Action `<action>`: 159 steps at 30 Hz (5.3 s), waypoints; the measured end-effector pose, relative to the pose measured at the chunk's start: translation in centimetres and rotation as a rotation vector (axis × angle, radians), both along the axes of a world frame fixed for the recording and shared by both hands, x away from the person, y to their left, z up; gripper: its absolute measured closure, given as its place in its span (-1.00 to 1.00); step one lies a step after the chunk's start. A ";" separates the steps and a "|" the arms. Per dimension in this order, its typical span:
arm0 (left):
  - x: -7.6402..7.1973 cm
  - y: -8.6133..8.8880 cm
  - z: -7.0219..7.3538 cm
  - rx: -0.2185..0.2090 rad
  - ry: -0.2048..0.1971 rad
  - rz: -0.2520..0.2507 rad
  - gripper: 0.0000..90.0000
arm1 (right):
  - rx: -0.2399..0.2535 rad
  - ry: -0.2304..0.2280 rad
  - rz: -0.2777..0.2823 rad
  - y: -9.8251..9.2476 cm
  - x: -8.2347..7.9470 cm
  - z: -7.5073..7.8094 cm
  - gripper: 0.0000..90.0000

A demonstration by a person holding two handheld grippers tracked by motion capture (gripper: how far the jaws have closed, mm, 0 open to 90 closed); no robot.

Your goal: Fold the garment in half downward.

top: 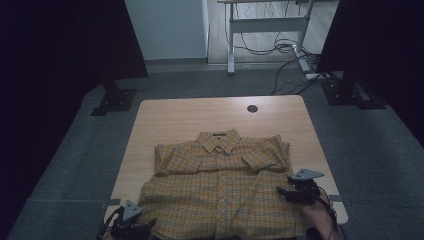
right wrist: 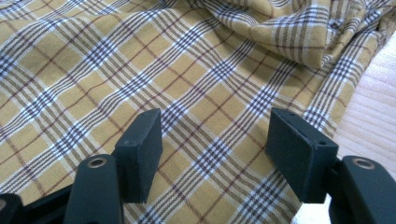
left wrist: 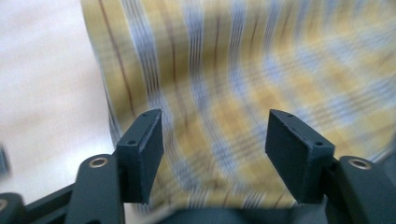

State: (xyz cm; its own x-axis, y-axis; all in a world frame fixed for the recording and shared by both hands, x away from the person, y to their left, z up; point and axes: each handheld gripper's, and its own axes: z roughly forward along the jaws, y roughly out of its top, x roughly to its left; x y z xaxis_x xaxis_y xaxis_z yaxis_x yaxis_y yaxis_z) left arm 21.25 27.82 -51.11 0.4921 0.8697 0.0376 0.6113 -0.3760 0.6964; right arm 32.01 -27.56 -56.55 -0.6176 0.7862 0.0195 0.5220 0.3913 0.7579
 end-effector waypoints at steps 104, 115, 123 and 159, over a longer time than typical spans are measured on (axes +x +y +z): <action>19.1 -0.5 -2.4 0.011 -0.018 0.003 0.82 | 0.087 0.100 -0.176 -2.3 6.7 1.0 0.89; 21.3 0.8 -1.3 -0.105 -0.042 0.037 0.88 | 0.106 0.089 -0.221 -2.4 9.9 1.4 0.89; 19.3 1.0 3.0 -0.114 -0.220 0.007 0.92 | 0.160 -0.078 -0.218 -2.7 7.8 5.1 0.90; 12.9 3.9 -0.6 -0.280 0.034 0.025 0.23 | 0.227 0.023 -0.147 -3.6 -0.1 3.0 0.43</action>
